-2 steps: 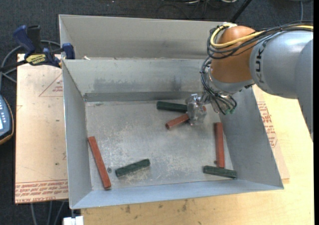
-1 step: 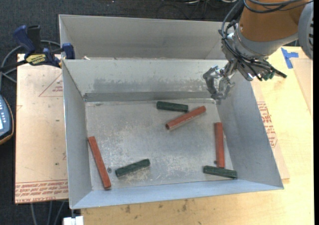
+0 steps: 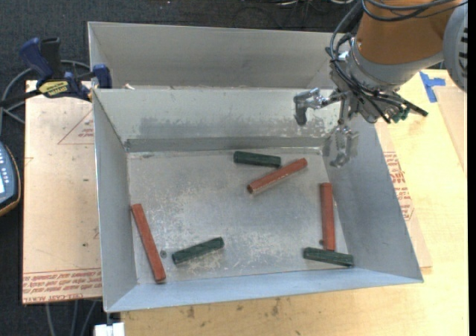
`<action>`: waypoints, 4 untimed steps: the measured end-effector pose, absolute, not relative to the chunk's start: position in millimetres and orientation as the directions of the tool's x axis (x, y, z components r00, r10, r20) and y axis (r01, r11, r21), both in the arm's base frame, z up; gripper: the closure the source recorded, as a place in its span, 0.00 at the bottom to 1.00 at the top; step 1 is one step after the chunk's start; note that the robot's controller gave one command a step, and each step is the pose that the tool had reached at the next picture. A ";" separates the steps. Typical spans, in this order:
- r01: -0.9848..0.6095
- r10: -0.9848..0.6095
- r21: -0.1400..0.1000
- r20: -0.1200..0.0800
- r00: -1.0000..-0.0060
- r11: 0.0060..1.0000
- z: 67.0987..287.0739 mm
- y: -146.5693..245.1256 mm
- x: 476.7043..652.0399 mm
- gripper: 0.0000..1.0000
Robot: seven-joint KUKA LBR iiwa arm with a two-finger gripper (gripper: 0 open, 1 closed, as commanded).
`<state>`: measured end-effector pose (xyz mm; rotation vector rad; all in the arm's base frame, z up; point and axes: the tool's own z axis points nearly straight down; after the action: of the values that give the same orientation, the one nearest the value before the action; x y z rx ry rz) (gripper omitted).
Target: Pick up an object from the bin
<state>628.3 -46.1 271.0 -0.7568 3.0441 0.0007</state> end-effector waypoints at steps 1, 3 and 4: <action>-0.362 -0.362 0.005 0.004 -0.932 0.932 148.4 -15.8 625.5 0.00; -0.614 -0.614 -0.003 -0.007 -0.790 0.790 72.0 -47.6 655.1 0.00; -0.614 -0.614 -0.005 -0.011 -0.789 0.790 73.9 -47.0 656.6 1.00</action>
Offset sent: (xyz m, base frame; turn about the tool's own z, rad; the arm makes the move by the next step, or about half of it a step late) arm -0.0014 0.0278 -0.1172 0.1191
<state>656.6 -47.0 73.9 -1.0154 2.9605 -0.0020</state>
